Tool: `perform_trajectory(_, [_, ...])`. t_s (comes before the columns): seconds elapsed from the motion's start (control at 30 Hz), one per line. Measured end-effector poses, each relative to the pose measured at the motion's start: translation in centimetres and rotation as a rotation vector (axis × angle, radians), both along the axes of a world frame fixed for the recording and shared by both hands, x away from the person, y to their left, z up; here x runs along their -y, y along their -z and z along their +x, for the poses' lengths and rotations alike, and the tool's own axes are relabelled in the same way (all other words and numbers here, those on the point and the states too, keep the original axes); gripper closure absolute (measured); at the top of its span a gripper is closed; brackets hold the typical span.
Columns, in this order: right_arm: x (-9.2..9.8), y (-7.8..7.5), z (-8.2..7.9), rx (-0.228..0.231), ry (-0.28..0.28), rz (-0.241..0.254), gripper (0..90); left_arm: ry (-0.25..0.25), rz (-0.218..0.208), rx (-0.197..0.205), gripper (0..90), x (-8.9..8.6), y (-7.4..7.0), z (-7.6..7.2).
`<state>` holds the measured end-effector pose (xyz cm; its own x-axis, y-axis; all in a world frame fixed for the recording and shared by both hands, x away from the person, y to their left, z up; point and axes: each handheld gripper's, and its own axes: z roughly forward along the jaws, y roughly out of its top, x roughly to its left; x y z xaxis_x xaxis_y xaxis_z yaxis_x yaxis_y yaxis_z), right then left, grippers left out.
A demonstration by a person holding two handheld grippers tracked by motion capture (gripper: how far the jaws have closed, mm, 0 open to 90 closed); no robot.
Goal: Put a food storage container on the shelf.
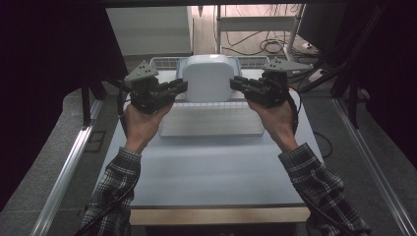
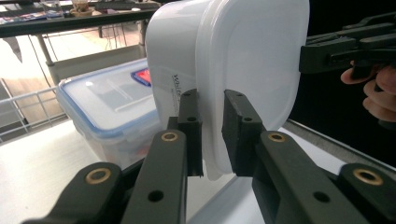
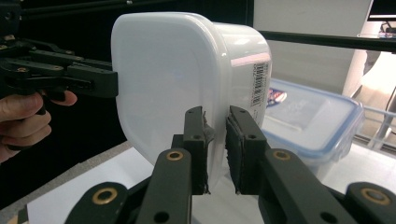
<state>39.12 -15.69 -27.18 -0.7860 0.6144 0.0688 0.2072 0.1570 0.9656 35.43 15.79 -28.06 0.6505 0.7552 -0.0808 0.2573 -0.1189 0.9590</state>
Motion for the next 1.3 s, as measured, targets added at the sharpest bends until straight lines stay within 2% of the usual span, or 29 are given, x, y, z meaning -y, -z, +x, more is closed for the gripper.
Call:
perform_trajectory(0.17, [-0.2,-1.0,0.9,-0.003,0.003,0.01,78.0,-0.003,0.009,0.001,78.8,-0.1,-1.2,0.8])
perform_trajectory(0.37, [-0.5,-2.1,2.1,0.0,0.022,0.005,77.7,-0.01,-0.007,-0.006,78.7,0.0,-2.1,2.2])
perform_trajectory(0.53, [-0.6,-2.5,3.2,-0.007,0.038,-0.013,77.5,-0.012,-0.011,-0.029,78.7,0.0,-2.0,3.5])
perform_trajectory(0.83, [-0.7,-2.2,4.6,-0.04,0.048,-0.002,76.2,-0.011,-0.035,-0.068,75.3,0.0,-1.2,5.2])
perform_trajectory(0.97, [-0.9,-2.1,4.9,-0.049,0.053,-0.003,74.4,-0.013,-0.041,-0.066,71.8,0.2,-1.3,5.5])
perform_trajectory(1.17, [-1.0,-2.1,5.5,-0.051,0.067,-0.011,71.6,-0.023,-0.021,-0.05,66.8,0.6,-1.6,6.0])
perform_trajectory(1.3, [-1.3,-2.2,5.8,-0.052,0.091,-0.022,68.0,-0.038,-0.028,-0.043,66.3,0.8,-1.6,6.3])
